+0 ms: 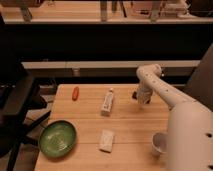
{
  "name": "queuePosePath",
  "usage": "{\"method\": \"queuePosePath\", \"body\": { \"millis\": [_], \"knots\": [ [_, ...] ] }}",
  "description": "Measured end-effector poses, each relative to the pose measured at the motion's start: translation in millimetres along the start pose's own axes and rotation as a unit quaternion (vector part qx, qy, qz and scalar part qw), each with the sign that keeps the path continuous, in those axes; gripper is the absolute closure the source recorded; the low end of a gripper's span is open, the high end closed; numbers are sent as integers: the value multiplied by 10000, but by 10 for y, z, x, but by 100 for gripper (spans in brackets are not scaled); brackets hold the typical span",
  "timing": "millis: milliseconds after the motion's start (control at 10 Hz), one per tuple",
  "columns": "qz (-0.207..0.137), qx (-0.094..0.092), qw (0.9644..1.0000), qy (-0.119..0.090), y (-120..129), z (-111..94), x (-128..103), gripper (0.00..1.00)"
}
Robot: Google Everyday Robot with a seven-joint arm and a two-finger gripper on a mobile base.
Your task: Push the eraser across the table
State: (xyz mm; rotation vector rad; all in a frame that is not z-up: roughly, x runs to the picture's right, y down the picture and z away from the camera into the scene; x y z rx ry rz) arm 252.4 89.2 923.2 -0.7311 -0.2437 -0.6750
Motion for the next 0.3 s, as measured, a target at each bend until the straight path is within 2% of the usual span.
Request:
{"method": "queuePosePath", "body": {
  "millis": [300],
  "knots": [
    [-24, -21, 10000, -7, -1, -28, -26, 100]
  ]
}}
